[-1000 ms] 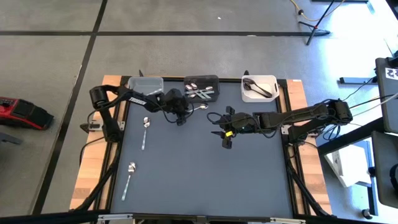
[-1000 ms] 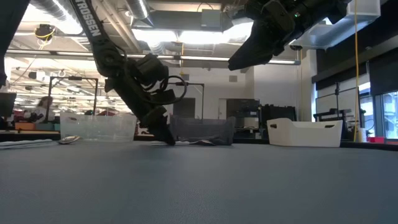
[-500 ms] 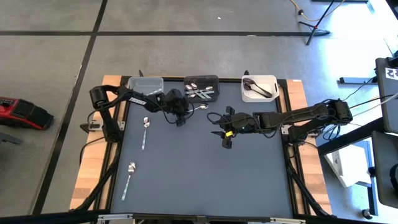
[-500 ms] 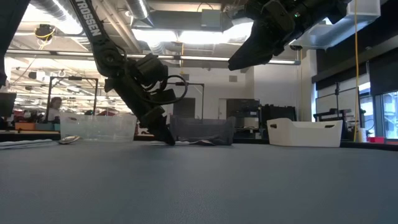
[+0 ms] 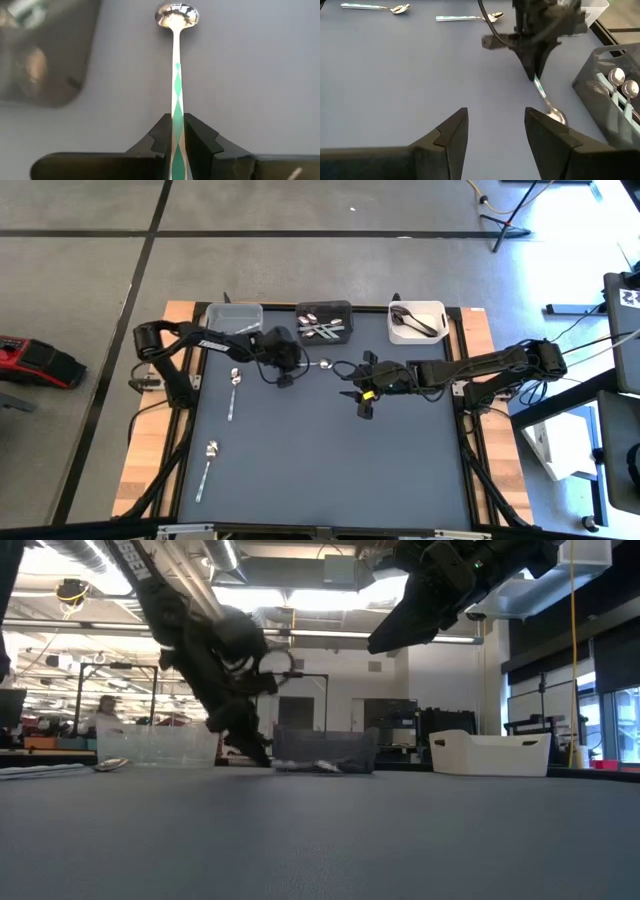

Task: Sort silverware by color (type)
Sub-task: Put the green spoon into the transparent bin

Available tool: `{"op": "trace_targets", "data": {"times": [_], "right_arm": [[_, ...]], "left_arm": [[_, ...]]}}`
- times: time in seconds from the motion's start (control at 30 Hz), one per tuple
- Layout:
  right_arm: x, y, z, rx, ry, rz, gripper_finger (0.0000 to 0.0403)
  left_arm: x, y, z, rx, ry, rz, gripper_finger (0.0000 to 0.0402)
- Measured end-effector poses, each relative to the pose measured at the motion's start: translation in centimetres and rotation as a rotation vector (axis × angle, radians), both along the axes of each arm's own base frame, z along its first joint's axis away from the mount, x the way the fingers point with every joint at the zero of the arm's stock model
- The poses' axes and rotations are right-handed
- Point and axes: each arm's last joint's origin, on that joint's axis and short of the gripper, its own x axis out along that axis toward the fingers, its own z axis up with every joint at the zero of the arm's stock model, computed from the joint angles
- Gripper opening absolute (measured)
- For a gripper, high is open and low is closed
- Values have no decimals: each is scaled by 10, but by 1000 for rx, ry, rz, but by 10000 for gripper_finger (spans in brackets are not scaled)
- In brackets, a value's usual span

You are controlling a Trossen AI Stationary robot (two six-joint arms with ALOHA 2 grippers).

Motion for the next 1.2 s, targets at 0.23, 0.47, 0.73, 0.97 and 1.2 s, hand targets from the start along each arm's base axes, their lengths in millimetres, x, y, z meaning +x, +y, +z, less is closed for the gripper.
{"op": "trace_targets", "data": {"times": [0.23, 0.47, 0.73, 0.97, 1.2], "right_arm": [[0, 0, 0, 0, 5, 0, 182], [0, 0, 0, 0, 5, 0, 182], [0, 0, 0, 1, 3, 1, 182], [0, 0, 0, 1, 1, 1, 182], [0, 0, 0, 1, -1, 1, 182]], "left_arm": [[-12, -13, 28, 29, -54, -32, 39], [-42, -25, 53, 70, -145, -30, 40], [-83, -28, 72, 168, -245, 70, 40], [-115, -20, 75, 302, -258, 282, 40], [-141, -4, 68, 389, -199, 549, 41]]}}
